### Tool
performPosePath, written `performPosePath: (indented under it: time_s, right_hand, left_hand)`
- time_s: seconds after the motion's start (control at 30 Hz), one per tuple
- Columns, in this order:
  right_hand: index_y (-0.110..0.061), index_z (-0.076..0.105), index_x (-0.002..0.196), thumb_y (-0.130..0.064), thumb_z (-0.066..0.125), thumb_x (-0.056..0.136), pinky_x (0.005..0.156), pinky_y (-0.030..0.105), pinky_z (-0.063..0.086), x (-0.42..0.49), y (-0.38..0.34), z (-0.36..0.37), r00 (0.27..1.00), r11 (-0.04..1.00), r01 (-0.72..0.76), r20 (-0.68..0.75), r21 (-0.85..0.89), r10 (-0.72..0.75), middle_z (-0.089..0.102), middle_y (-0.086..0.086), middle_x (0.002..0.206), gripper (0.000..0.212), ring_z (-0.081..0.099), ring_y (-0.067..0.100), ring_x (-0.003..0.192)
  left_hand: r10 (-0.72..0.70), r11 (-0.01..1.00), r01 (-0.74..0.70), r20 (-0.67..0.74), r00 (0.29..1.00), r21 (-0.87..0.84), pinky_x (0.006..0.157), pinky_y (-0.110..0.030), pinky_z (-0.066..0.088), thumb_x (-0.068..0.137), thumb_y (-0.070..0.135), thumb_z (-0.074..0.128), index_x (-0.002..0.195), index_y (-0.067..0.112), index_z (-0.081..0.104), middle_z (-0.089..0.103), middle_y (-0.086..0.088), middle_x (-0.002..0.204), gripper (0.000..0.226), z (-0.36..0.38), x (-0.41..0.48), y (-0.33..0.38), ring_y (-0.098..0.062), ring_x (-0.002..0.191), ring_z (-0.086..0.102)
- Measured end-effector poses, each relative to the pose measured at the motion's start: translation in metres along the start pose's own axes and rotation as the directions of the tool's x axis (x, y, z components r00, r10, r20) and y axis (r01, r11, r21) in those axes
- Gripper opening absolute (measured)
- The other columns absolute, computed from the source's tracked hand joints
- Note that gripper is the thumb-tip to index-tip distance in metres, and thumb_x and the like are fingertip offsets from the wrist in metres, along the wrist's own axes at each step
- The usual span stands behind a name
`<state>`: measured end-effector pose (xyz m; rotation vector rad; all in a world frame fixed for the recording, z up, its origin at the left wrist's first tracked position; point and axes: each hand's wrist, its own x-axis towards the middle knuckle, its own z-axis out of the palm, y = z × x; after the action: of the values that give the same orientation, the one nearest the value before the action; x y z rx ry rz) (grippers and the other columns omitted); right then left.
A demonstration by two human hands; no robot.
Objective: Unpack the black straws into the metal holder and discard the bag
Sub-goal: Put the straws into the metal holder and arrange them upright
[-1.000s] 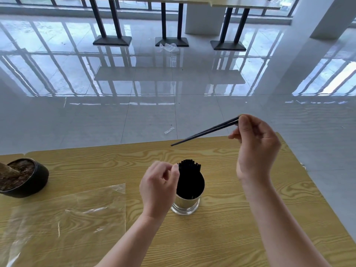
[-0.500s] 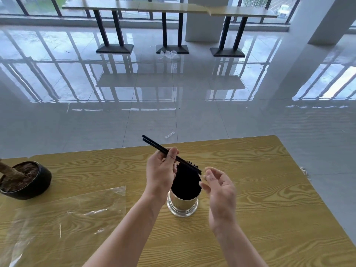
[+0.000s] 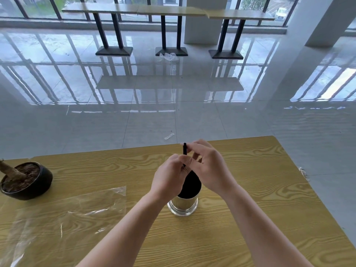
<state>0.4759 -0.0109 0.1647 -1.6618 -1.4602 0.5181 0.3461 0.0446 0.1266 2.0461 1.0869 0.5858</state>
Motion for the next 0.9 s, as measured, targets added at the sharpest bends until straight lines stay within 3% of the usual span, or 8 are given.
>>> performPosePath:
  time_s: [0.1,0.2,0.27,0.33,0.43,0.6,0.77,0.9]
  right_hand:
    - [-0.019,0.075,0.097,-0.026,0.074,0.09,0.073,0.023,0.05,0.003,-0.003,-0.002,0.998,1.0,0.02,-0.065,-0.005,-0.02,0.068,-0.01,0.088,0.01,0.064,0.009,0.081]
    - [-0.018,0.076,0.091,-0.024,0.075,0.089,0.069,0.031,0.053,0.001,0.0,-0.008,0.994,1.0,0.017,-0.112,0.0,-0.017,0.07,-0.007,0.081,0.006,0.065,0.011,0.077]
    - [-0.015,0.076,0.09,-0.023,0.076,0.089,0.066,0.043,0.056,-0.001,0.005,-0.012,0.986,0.999,-0.022,-0.162,0.037,0.027,0.071,-0.003,0.078,0.008,0.067,0.018,0.072]
    - [-0.016,0.076,0.088,-0.022,0.077,0.088,0.062,0.046,0.058,-0.004,0.013,-0.013,0.971,0.995,-0.073,-0.221,0.072,0.087,0.072,-0.003,0.073,0.006,0.068,0.018,0.063]
    - [-0.018,0.076,0.088,-0.021,0.078,0.087,0.062,0.043,0.059,-0.012,0.029,-0.007,0.956,0.985,-0.163,-0.238,0.059,0.172,0.072,-0.007,0.07,0.004,0.068,0.015,0.06]
    - [-0.023,0.073,0.088,-0.022,0.077,0.086,0.064,0.027,0.055,-0.022,0.046,0.016,0.963,0.975,-0.209,-0.189,-0.08,0.191,0.07,-0.015,0.074,0.005,0.066,0.005,0.069]
    - [-0.016,0.074,0.09,-0.02,0.076,0.086,0.069,0.029,0.054,-0.022,0.047,0.037,0.975,0.961,-0.18,-0.169,-0.212,0.146,0.073,-0.007,0.083,0.006,0.067,0.013,0.077]
    - [-0.015,0.072,0.099,-0.018,0.077,0.084,0.067,0.023,0.046,-0.023,0.047,0.046,0.981,0.937,-0.158,-0.156,-0.312,0.114,0.074,-0.004,0.088,0.016,0.066,0.013,0.078]
  left_hand:
    - [0.043,0.996,-0.045,0.03,0.999,0.083,0.079,-0.043,0.053,0.099,0.039,0.052,0.109,0.022,0.064,0.063,0.006,0.107,0.023,-0.001,0.002,0.0,-0.019,0.094,0.062]
    - [0.087,0.994,-0.087,-0.011,0.996,0.069,0.069,-0.034,0.05,0.091,0.038,0.065,0.086,0.029,0.061,0.055,0.013,0.086,0.011,-0.004,0.001,-0.001,-0.013,0.078,0.056]
    - [0.082,0.996,-0.08,-0.084,0.993,0.033,0.066,-0.029,0.049,0.083,0.04,0.075,0.097,0.031,0.067,0.054,0.016,0.082,0.018,-0.008,-0.003,-0.008,-0.003,0.071,0.053]
    - [0.038,0.999,-0.041,-0.196,0.98,-0.012,0.064,-0.028,0.05,0.08,0.037,0.078,0.1,0.028,0.071,0.059,0.012,0.079,0.023,-0.012,-0.01,-0.02,-0.003,0.07,0.055]
    - [-0.098,0.995,0.084,-0.29,0.952,-0.061,0.061,-0.026,0.048,0.081,0.027,0.079,0.094,0.027,0.071,0.06,0.009,0.071,0.015,-0.012,-0.02,-0.044,-0.007,0.066,0.057]
    - [-0.292,0.953,0.263,-0.223,0.93,-0.151,0.064,-0.024,0.044,0.081,0.031,0.078,0.092,0.03,0.068,0.063,0.003,0.072,0.015,0.001,-0.028,-0.066,-0.013,0.069,0.06]
    - [-0.285,0.955,0.263,-0.179,0.942,-0.137,0.068,-0.025,0.051,0.081,0.04,0.078,0.104,0.03,0.068,0.064,0.007,0.084,0.028,0.008,-0.021,-0.062,-0.007,0.077,0.061]
    - [-0.251,0.965,0.233,-0.178,0.951,-0.12,0.073,-0.03,0.055,0.078,0.042,0.08,0.107,0.029,0.07,0.063,0.009,0.091,0.033,0.009,-0.01,-0.054,-0.005,0.08,0.061]
